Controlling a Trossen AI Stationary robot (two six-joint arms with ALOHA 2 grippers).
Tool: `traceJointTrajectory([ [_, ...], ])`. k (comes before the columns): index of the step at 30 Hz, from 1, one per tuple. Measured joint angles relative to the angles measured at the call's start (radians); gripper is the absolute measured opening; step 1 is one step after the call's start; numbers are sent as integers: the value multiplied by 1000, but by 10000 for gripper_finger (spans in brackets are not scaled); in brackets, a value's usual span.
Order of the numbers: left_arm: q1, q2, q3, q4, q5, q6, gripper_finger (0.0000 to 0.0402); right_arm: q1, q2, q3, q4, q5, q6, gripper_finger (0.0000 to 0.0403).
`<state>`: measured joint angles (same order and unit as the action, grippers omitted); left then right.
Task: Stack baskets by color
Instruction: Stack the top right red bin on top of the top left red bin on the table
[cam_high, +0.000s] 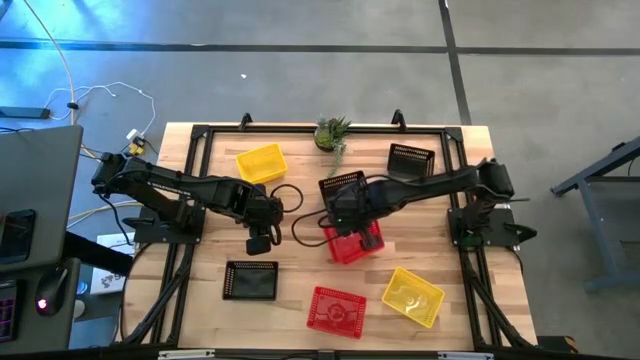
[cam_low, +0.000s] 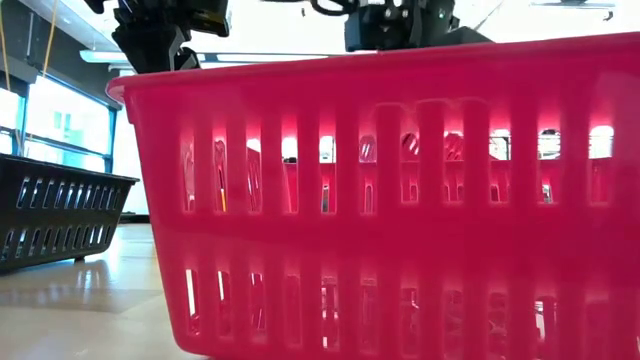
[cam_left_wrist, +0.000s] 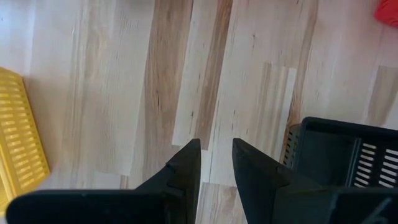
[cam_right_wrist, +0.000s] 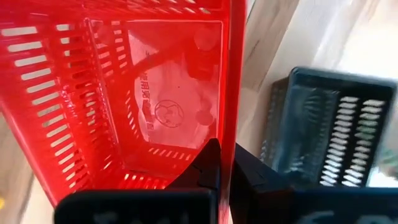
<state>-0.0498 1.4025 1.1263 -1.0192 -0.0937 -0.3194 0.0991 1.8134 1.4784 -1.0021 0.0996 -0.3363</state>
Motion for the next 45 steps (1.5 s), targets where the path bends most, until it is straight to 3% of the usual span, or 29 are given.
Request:
traceJointTrajectory([
  [12,-5,0,0,0,0,8,78,-10,16,0,-96,-60,154,0],
  [35,-6,0,0,-9,0,8,78,-21,54,-2,-111,-127,145,1],
  [45,-5,0,0,-8,0,8,78,-21,54,-2,-107,-125,153,54],
])
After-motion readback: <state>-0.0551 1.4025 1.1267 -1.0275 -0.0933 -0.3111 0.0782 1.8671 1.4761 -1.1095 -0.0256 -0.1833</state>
